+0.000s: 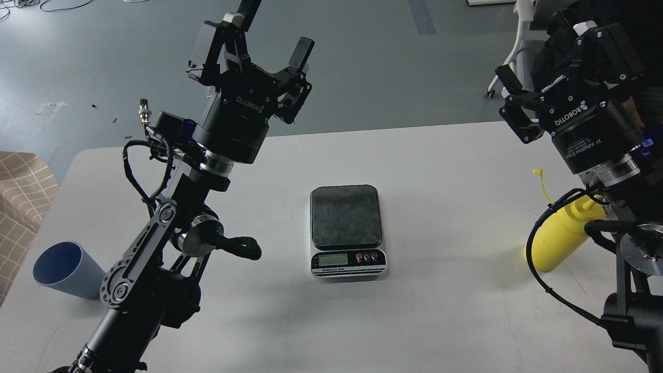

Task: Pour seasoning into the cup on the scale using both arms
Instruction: 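Swing the left gripper outward and down toward the blue cup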

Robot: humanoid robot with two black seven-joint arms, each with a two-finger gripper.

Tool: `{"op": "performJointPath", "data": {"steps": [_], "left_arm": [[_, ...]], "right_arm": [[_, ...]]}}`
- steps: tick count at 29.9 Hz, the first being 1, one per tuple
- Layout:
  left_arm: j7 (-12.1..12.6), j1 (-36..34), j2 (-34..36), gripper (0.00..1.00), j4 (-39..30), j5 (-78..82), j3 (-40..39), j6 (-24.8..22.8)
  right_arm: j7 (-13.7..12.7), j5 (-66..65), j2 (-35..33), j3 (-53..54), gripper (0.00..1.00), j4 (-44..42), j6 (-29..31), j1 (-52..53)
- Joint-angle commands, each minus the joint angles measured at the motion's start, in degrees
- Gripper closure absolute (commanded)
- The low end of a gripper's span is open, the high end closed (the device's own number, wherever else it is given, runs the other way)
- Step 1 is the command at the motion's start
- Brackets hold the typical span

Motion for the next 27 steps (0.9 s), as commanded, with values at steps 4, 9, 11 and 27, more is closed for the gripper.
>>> {"op": "performJointPath", "data": {"steps": [4,9,11,27], "left_arm": [[2.3,-5.7,18.5,0.02,-2.4,12.2,1.4,0.0],[1.9,-5.2,29.5,0.02,-2.7,16.3,2.1,-0.7],[0.8,-5.0,33.7,0.01,-2.6,16.7,2.8,-2.3],[-2.9,-0.9,53.0,0.01,2.5,23.2,4.7,-1.3]], "right_arm": [[0.0,0.0,-0.1,0.2,0.0,-0.1,0.0,-0.2],[0.0,0.0,-0.1,0.2,0.0,-0.3,0.0,-0.2],[0.0,0.0,0.0,0.2,0.0,-0.4,0.0,-0.2],[0.0,0.3,-0.1,0.8,0.0,-0.4,0.0,-0.3]]}}
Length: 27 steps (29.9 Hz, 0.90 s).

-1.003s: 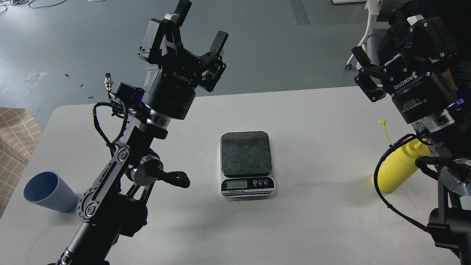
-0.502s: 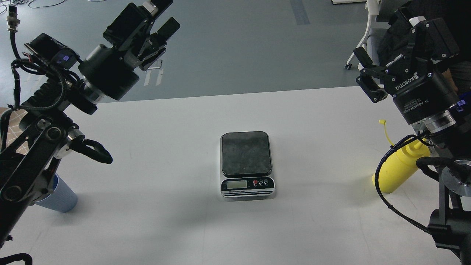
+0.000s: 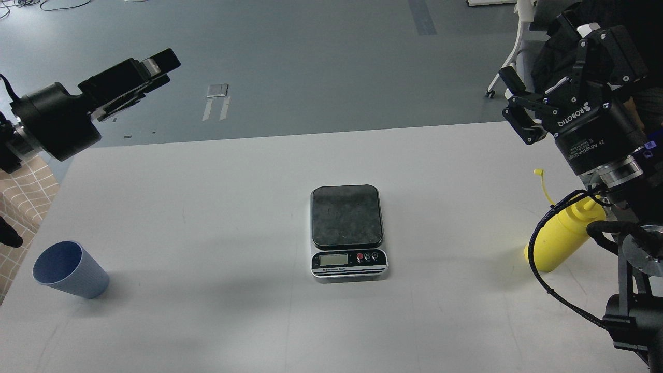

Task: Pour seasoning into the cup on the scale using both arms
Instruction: 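Swing the left gripper outward and down toward the blue cup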

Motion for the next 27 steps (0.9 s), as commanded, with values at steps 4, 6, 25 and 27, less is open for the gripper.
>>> {"op": "performJointPath", "data": {"steps": [4,6,25,27], "left_arm": [[-0.1,3.6,2.0,0.01,7.4,8.4,0.0,9.3],[-0.4,5.0,3.0,0.01,8.3,10.1,0.1,12.0],[-2.3,25.2,11.4,0.01,26.7,17.8,0.1,28.6],[-2.3,26.7,11.4,0.01,27.3,17.7,0.1,28.6]], "right_arm": [[0.0,0.1,0.0,0.3,0.0,-0.1,0.0,-0.1],[0.1,0.1,0.1,0.3,0.0,-0.2,0.0,-0.2],[0.1,-0.1,0.3,0.2,0.0,-1.0,0.0,-0.5],[0.1,0.0,0.2,0.2,0.0,-1.0,0.0,-0.5]]}}
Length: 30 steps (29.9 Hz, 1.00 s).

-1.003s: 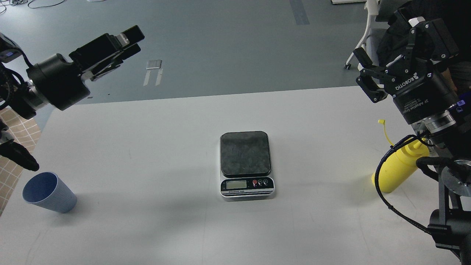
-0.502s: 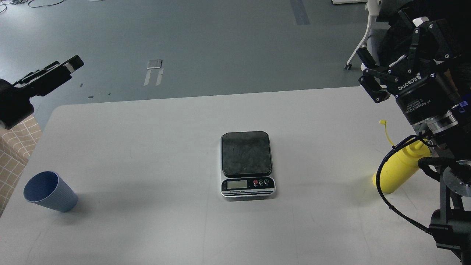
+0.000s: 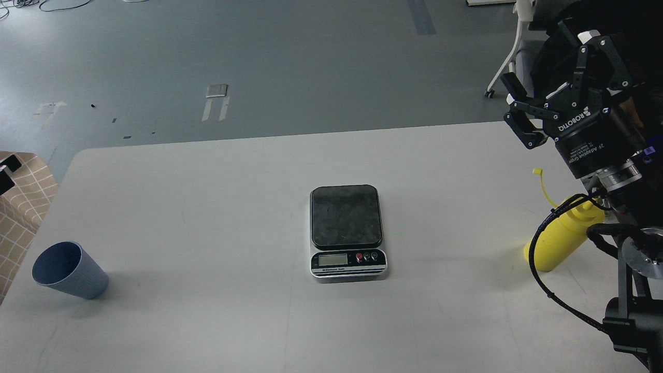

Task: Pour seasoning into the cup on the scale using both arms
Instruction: 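Swing the left gripper outward and down toward the blue cup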

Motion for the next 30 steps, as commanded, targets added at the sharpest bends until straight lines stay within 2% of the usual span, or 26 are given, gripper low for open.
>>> {"op": "performJointPath", "data": {"steps": [1,5,30], "left_arm": [[0.0,2.8,0.4,0.01,1.3,-0.1,0.0,-0.1],[0.0,7.9,2.0,0.01,1.1,0.0,0.0,0.0],[0.0,13.2,1.8,0.01,-3.9,-0.4,1.9,-0.1]], "right_arm": [[0.0,0.0,-0.1,0.0,0.0,0.0,0.0,0.1],[0.0,0.0,-0.1,0.0,0.0,0.1,0.0,0.2],[0.0,-0.1,-0.1,0.0,0.0,0.2,0.0,0.1]]}}
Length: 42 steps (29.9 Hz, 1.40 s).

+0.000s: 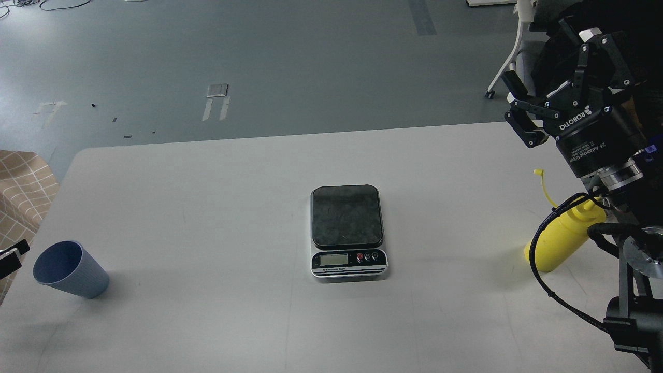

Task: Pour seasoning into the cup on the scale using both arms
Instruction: 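Swing the left gripper outward and down toward the blue cup, then close the left gripper around the blue cup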

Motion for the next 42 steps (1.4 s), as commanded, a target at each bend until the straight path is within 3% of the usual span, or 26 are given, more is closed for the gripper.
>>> {"op": "performJointPath", "data": {"steps": [1,14,25,42], "left_arm": [[0.0,0.1,-0.2,0.01,0.0,-0.2,-0.1,0.1],[0.0,2.3,0.5,0.01,-4.8,-0.2,-0.1,0.1],[0.0,5.0,0.4,0.01,-4.9,-0.1,0.3,5.2],[0.0,4.8,0.4,0.01,-4.8,0.1,2.4,5.4]], "right_arm": [[0.0,-0.1,0.1,0.0,0.0,-0.2,0.0,0.0],[0.0,-0.2,0.0,0.0,0.0,-0.1,0.0,0.3],[0.0,0.0,0.0,-0.1,0.0,0.2,0.0,0.1],[0.0,0.0,-0.1,0.0,0.0,0.4,0.0,-0.1]]}}
